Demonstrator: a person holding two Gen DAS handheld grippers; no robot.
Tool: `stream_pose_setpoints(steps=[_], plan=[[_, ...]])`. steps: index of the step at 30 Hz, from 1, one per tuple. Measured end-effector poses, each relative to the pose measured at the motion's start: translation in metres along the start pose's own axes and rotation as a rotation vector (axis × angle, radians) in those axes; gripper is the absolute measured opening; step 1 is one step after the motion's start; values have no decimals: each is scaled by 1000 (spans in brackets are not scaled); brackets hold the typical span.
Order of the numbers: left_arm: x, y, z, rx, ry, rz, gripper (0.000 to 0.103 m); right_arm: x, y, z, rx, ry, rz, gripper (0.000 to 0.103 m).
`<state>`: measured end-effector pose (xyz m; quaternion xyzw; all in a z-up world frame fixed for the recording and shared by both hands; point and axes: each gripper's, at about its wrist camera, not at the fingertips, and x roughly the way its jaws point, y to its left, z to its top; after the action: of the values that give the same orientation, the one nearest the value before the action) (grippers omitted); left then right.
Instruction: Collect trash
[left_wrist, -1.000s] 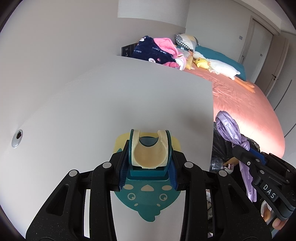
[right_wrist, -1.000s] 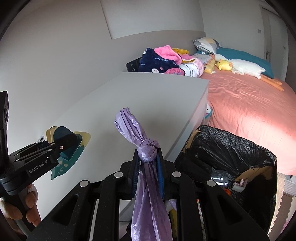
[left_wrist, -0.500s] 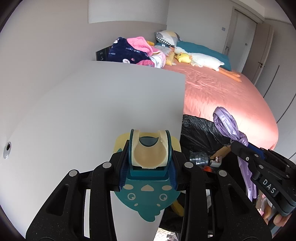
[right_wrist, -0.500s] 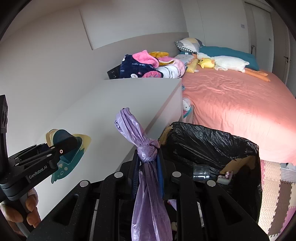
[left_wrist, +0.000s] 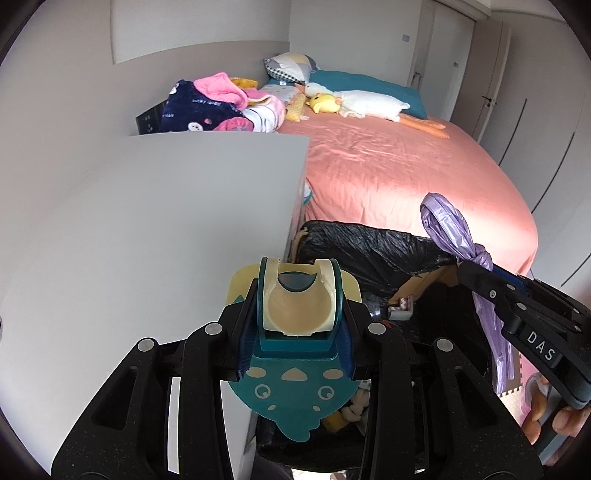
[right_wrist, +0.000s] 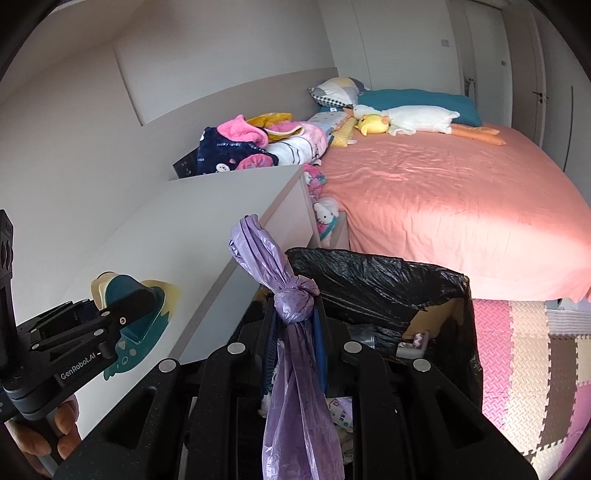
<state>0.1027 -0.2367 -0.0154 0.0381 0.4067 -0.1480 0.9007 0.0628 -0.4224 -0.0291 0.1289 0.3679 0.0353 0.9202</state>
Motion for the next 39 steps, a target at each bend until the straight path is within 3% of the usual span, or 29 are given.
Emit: stream_pose_setpoints(steps=[16, 17, 18, 19, 20, 22, 30, 39], plan=[[25, -38, -2, 102, 77, -110, 36, -6, -53, 15, 101, -29, -55, 19], [26, -40, -3, 120, 93, -121, 37, -7, -54, 17, 104, -31, -50, 28], [28, -42, -3, 143, 112, -124, 57, -7, -54, 19, 108, -30, -46, 39], [27, -43, -4, 155, 109, -107, 75, -8, -55, 20, 111, -32, -45, 67], [24, -43, -4, 162, 81, -80, 96, -11, -55, 20, 114, -46, -53, 83], [19, -41, -2, 179, 43, -65, 97, -16, -55, 21, 116, -77, -73, 85], [14, -31, -5, 164, 13, -44, 97, -17, -57, 20, 125, -66, -79, 86], [8, -25, -5, 122, -5, -97, 97, -16, -51, 19, 109, -60, -80, 86]])
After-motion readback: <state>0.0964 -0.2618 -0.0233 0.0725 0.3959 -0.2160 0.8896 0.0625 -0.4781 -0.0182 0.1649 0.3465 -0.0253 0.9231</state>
